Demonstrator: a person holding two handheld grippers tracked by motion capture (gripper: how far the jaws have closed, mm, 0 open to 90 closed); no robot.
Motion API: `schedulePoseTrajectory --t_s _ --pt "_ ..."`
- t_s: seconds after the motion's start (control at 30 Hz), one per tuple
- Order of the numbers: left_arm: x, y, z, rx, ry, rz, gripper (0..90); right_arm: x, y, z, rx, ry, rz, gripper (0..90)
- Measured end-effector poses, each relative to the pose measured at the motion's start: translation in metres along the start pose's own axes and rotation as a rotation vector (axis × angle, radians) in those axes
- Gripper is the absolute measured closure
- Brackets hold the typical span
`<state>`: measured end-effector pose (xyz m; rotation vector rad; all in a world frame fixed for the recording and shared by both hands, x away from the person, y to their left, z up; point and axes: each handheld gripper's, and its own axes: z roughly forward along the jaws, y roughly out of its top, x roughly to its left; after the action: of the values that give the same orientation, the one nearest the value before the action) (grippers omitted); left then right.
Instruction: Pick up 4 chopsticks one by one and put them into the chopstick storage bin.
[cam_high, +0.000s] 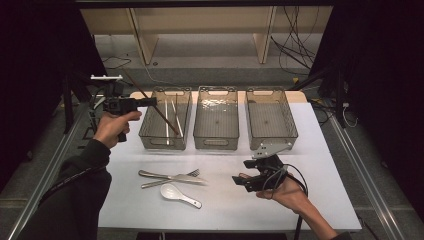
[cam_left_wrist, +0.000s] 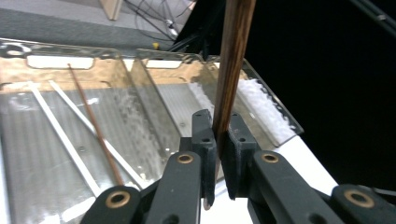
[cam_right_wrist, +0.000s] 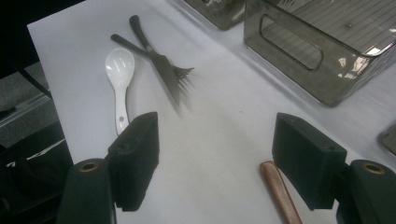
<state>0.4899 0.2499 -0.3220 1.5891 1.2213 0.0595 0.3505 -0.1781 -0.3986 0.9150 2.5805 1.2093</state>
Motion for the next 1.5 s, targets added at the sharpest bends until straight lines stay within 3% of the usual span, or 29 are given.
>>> schedulePoseTrajectory --t_s 0.13,0.47,1.5 --pt "0.008 0.004 0.008 0.013 0.028 -0.018 83.9 0.001 0.000 0.000 0.001 0.002 -0.002 32.6" --pt "0.019 0.008 0.036 0.089 0.110 0.001 83.6 0.001 0.000 0.001 0.009 0.006 -0.005 32.1" --pt "0.034 -0.017 0.074 0.198 0.150 -0.022 82.9 0.002 0.001 0.002 0.016 0.012 -0.016 32.2"
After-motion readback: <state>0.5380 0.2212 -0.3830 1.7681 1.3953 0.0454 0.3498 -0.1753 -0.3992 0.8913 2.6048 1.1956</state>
